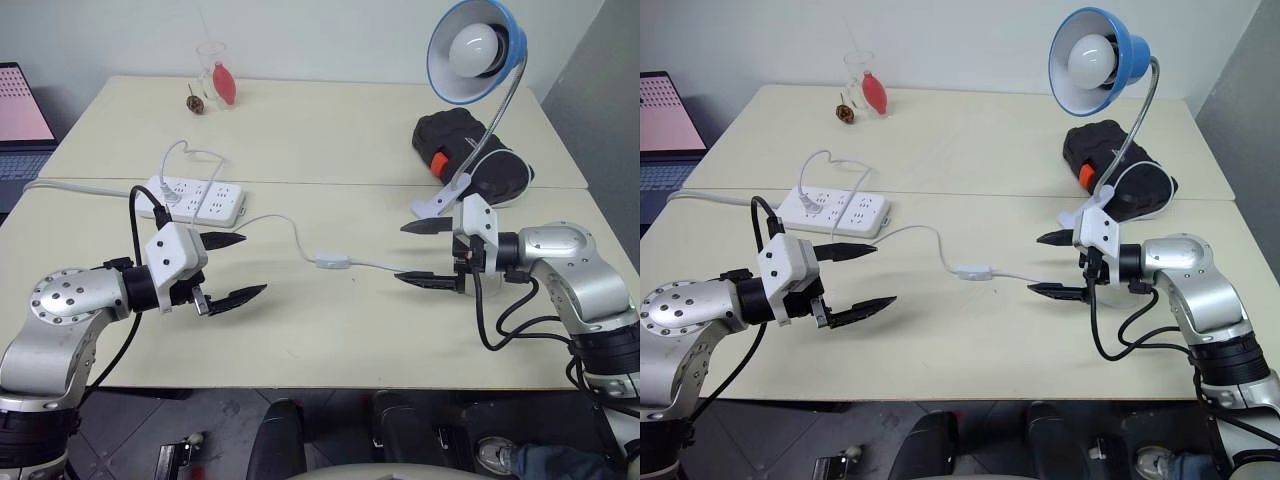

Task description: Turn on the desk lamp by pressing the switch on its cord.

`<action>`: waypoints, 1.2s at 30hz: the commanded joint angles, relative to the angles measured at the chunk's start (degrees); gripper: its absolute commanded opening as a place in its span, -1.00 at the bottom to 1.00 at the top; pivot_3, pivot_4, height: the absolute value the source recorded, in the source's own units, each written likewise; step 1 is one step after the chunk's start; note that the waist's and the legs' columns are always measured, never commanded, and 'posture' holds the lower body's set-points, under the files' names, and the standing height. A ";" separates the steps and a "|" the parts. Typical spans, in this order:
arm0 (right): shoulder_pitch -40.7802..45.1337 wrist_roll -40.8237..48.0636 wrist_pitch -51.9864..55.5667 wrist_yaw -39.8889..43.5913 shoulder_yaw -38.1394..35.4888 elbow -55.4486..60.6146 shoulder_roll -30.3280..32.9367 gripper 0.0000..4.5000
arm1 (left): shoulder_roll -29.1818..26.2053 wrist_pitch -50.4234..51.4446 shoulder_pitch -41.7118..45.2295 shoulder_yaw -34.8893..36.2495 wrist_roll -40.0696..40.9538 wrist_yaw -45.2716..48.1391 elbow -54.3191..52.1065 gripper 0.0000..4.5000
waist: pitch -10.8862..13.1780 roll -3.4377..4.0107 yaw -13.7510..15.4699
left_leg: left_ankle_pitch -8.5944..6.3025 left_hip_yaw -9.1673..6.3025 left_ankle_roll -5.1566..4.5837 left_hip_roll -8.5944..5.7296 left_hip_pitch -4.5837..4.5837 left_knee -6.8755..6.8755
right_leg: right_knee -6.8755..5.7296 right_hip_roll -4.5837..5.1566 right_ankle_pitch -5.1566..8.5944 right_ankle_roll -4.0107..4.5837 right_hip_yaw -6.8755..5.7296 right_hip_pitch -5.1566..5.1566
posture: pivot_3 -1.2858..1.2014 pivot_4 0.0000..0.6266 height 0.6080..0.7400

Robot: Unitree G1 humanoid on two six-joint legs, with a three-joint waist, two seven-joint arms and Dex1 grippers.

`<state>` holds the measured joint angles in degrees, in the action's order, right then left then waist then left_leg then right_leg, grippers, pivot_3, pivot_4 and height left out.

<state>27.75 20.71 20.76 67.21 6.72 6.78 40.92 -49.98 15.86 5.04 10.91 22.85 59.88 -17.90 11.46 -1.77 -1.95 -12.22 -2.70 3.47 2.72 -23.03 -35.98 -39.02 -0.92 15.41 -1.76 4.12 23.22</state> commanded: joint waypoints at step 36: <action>22.31 -18.66 -10.41 -2.32 14.30 -39.12 -23.02 0.81 | -1.66 -4.76 -3.63 -2.90 -1.70 3.16 -1.01 1.00 | 0.01 0.02 -1.20 | 0.00 -0.03 0.00 0.01 -0.02 0.04 | -0.04 -0.01 0.02 0.06 -0.03 0.05 | 0.03 -0.52 1.00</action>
<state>48.70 2.81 12.01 64.85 21.60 -31.94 18.29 -51.48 12.02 1.32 6.95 21.24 63.21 -18.12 11.47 -1.75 -3.14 -12.22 -2.74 3.47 2.72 -23.05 -35.94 -39.06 -0.93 15.44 -1.70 4.09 23.27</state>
